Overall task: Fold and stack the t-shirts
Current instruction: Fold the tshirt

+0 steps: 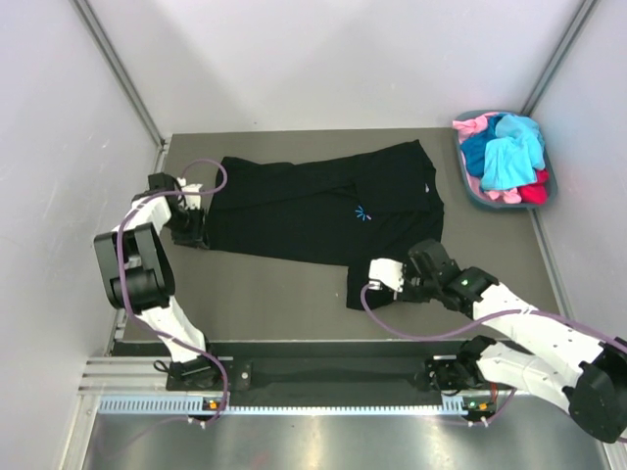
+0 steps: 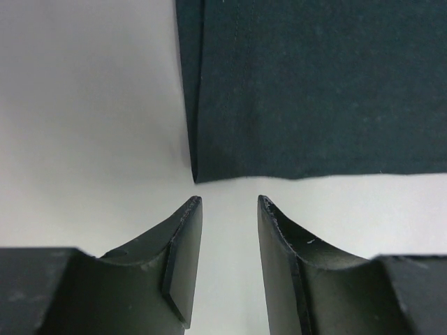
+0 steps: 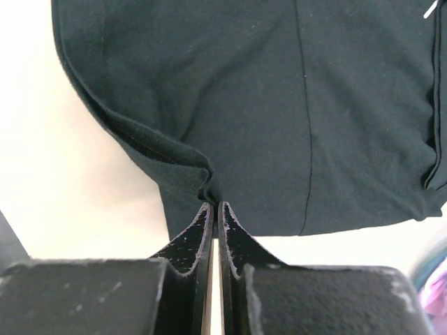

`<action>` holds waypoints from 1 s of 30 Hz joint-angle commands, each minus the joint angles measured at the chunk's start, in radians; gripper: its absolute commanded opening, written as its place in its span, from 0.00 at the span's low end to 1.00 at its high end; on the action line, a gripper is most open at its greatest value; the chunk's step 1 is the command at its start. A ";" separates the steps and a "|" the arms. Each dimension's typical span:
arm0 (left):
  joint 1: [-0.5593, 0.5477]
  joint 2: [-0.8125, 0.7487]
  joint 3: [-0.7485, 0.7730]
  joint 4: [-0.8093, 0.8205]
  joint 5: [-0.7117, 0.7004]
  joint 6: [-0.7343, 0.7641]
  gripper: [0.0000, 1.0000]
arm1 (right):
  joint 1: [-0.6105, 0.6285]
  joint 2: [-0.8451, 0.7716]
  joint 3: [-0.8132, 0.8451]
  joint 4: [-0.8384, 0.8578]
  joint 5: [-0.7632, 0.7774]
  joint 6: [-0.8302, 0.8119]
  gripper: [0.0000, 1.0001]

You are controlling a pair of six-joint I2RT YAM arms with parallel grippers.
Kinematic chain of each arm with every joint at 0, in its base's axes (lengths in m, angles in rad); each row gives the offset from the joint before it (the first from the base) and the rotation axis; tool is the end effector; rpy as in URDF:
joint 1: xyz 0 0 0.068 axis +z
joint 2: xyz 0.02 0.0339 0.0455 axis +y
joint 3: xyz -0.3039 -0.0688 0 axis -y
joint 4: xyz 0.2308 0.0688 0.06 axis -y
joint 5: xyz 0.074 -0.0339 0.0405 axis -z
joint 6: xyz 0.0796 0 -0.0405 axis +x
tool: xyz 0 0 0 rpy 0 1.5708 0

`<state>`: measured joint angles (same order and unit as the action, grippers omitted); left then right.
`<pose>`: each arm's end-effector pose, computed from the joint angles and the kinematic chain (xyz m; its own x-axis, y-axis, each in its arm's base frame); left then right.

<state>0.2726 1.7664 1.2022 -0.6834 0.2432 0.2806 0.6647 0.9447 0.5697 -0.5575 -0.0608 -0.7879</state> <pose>0.3463 0.0769 0.1955 -0.9295 0.0192 -0.3684 0.0726 0.9887 -0.1315 0.1309 0.1087 0.2078 0.0108 -0.8905 -0.4548 -0.9025 0.1872 -0.3879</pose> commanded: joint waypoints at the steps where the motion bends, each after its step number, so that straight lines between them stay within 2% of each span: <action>1: 0.007 0.036 0.051 0.007 0.025 -0.015 0.42 | -0.010 -0.006 0.007 0.056 0.007 0.032 0.00; 11: 0.007 0.128 0.083 0.044 0.044 -0.031 0.39 | -0.069 -0.026 0.002 0.056 -0.002 0.041 0.00; 13: 0.008 0.134 0.086 0.045 0.048 -0.027 0.31 | -0.079 -0.032 0.004 0.059 -0.004 0.041 0.00; 14: 0.008 0.140 0.088 0.042 0.048 -0.023 0.16 | -0.094 -0.034 0.004 0.057 -0.004 0.044 0.00; 16: 0.010 0.139 0.089 0.035 0.048 -0.020 0.00 | -0.109 -0.041 0.012 0.061 -0.002 0.049 0.00; 24: 0.014 0.033 0.089 0.004 0.021 0.017 0.00 | -0.241 -0.113 0.073 0.064 0.021 0.059 0.00; 30: 0.013 -0.039 0.122 -0.044 0.021 0.063 0.00 | -0.370 -0.094 0.245 0.074 0.009 0.039 0.00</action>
<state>0.2760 1.8011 1.2732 -0.6945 0.2687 0.2951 0.3389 0.8448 0.6975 -0.5430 -0.0490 -0.7479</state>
